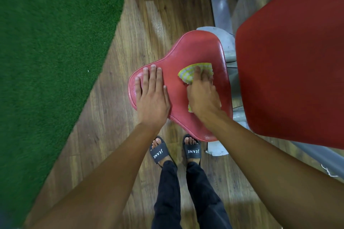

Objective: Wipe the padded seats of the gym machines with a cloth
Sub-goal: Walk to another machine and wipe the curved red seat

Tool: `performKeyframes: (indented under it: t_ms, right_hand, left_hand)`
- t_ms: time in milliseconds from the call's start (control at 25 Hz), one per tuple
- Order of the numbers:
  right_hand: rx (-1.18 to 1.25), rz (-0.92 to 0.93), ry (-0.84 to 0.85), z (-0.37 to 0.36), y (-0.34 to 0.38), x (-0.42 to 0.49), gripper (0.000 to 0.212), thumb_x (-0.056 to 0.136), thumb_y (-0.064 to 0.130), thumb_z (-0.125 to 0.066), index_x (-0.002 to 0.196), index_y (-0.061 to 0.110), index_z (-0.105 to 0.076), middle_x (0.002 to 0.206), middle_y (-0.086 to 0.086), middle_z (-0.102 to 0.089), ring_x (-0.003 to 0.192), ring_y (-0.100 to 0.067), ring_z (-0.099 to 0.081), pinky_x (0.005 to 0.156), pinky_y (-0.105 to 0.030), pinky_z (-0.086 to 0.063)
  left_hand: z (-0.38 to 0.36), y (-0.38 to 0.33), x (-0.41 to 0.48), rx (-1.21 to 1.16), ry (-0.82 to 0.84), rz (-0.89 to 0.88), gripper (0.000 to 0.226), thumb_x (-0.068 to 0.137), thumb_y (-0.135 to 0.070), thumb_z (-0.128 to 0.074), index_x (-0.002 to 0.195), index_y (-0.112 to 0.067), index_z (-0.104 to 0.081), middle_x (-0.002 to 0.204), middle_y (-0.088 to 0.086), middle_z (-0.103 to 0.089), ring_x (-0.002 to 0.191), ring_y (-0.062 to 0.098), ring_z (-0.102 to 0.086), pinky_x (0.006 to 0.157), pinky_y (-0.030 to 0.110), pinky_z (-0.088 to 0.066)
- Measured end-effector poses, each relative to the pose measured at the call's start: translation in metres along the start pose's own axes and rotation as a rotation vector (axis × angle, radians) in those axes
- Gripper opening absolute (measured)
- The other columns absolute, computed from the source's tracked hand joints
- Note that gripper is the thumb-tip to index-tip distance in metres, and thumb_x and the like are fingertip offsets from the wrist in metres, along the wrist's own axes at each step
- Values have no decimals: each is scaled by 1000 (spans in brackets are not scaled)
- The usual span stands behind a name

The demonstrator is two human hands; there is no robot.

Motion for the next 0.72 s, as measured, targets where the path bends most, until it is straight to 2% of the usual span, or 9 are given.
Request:
performKeyframes:
  t_ms: [80, 160, 240, 320, 400, 480, 560, 720]
  right_hand:
    - [189, -21, 6, 23, -11, 1, 51, 95, 12, -39, 146, 10, -33, 136, -27, -50, 122, -45, -51, 95, -47, -44]
    - [386, -41, -9, 38, -23, 5, 34, 93, 16, -41, 125, 15, -53, 108, -22, -66, 102, -39, -62, 87, -44, -49]
    - [665, -102, 21, 47, -31, 5, 17, 91, 13, -44, 96, 15, -61, 85, -11, -66, 84, -31, -63, 81, -41, -52]
    - [1055, -218, 90, 56, -34, 0, 21, 88, 3, -43, 81, 15, -59, 74, -3, -60, 71, -20, -59, 72, -35, -52]
    - [1465, -315, 304, 68, -35, -13, 22, 88, 4, -42, 87, 12, -63, 78, -6, -64, 74, -21, -62, 73, -31, -55]
    - [1696, -334, 561, 78, -32, -28, 29, 88, 17, -50, 111, 6, -65, 99, -12, -68, 93, -30, -65, 92, -44, -54]
    - [1695, -269, 675, 87, -23, -41, 44, 86, 24, -62, 127, 7, -60, 112, -14, -68, 102, -32, -65, 98, -54, -49]
    - [1499, -112, 693, 109, 19, -60, 44, 84, 8, -69, 127, 10, -57, 116, -14, -70, 101, -31, -70, 81, -49, -59]
  left_hand:
    - [7, -1, 1, 4, 55, -2, 54, 102, -28, -23, 154, -10, -22, 162, 6, -18, 151, 23, -9, 123, 44, -4]
    - [15, -2, 2, -3, 112, -4, 55, 102, -28, -22, 154, -11, -19, 163, 6, -15, 151, 22, -7, 123, 43, -2]
    - [27, -3, 4, -58, 153, 11, 53, 104, -28, -22, 155, -12, -17, 163, 5, -12, 152, 21, -5, 123, 40, -1]
    - [42, -4, 4, -97, 163, 34, 53, 105, -29, -22, 155, -12, -16, 163, 4, -11, 151, 20, -5, 123, 39, -2]
    - [59, -5, 2, -103, 154, 47, 52, 105, -28, -23, 154, -13, -16, 163, 4, -12, 151, 21, -7, 123, 41, -6]
    - [77, -2, 0, -112, 148, 66, 52, 105, -28, -23, 155, -13, -17, 163, 3, -12, 151, 21, -7, 123, 42, -8]
    - [95, 5, -5, -116, 141, 93, 52, 105, -29, -23, 155, -13, -17, 163, 2, -12, 151, 20, -7, 124, 42, -8]
    - [138, 23, -24, -115, 94, 187, 50, 105, -28, -26, 153, -14, -24, 162, 2, -17, 151, 21, -12, 123, 44, -12]
Point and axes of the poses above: each hand's wrist, its own x-axis towards the middle knuckle, its own z-axis out of the back of the hand, y = z × x, the point moved 1 cm from there along x, towards the middle knuckle
